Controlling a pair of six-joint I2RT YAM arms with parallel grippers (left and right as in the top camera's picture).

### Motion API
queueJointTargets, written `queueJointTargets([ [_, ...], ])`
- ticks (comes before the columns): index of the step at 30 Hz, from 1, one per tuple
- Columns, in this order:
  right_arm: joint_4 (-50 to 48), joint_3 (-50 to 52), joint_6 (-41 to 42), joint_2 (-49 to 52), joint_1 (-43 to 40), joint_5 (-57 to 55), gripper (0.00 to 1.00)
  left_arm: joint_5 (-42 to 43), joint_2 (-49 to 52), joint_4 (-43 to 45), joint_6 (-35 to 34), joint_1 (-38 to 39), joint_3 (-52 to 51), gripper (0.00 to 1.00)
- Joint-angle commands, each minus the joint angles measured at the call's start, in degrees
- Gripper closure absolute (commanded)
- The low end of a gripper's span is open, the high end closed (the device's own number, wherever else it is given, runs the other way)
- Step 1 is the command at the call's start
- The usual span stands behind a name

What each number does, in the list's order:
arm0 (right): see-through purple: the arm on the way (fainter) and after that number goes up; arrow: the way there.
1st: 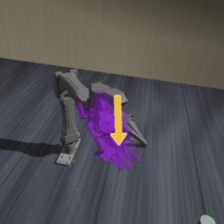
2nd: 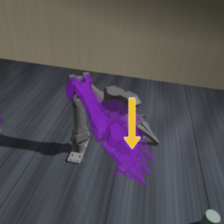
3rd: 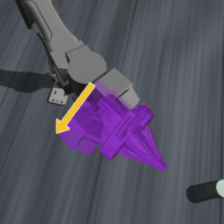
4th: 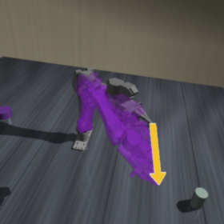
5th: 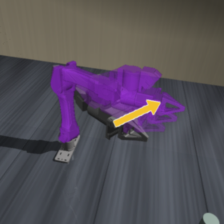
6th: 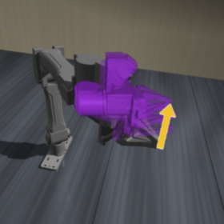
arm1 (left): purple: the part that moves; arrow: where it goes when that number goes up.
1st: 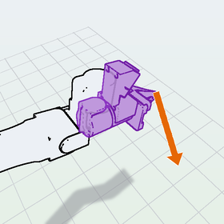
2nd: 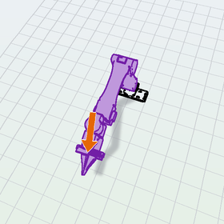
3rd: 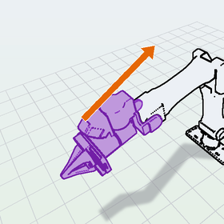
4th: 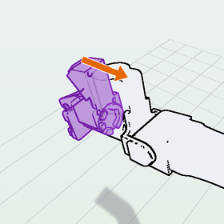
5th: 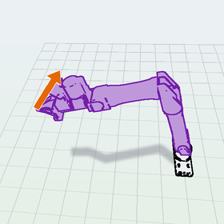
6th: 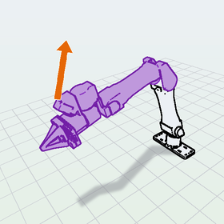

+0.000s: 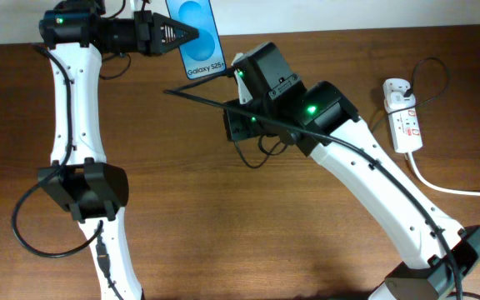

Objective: Plug charger to phone and switch on socket

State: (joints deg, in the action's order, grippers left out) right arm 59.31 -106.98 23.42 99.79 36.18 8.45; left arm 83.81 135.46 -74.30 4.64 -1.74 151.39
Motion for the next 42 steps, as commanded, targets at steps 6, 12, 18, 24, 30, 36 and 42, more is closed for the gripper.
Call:
queueJointTargets([
  [6,-3.2,-0.7,-6.7,-1.3,0.2,-1.3,0.96,-0.1,-0.2,-0.2,-2.2,3.4,0.6,1.00],
  [12,-4.7,-0.7,-6.9,-1.3,0.1,-6.2,0.96,2.9,-0.2,-0.3,-2.3,5.0,0.6,1.00],
  [18,-6.8,-0.7,-6.4,-1.3,0.1,-7.7,0.96,5.2,-0.2,-0.3,-2.5,4.5,0.6,1.00],
  [24,-5.2,-0.7,-6.5,-1.4,0.1,-4.6,0.96,5.0,-0.2,0.2,-2.5,2.7,0.6,1.00],
  [30,-7.7,-0.7,-6.5,-1.4,0.1,-4.5,0.96,5.2,-0.2,-1.5,-2.5,2.8,0.6,1.00],
  [36,-8.8,-0.7,-6.5,-1.4,0.1,-4.1,0.96,6.4,-0.2,-1.6,-2.5,2.8,0.6,1.00],
  [42,-9.3,-0.7,-6.5,-1.4,0.1,-4.0,0.96,6.2,-0.2,-1.4,-2.4,2.8,0.6,1.00],
])
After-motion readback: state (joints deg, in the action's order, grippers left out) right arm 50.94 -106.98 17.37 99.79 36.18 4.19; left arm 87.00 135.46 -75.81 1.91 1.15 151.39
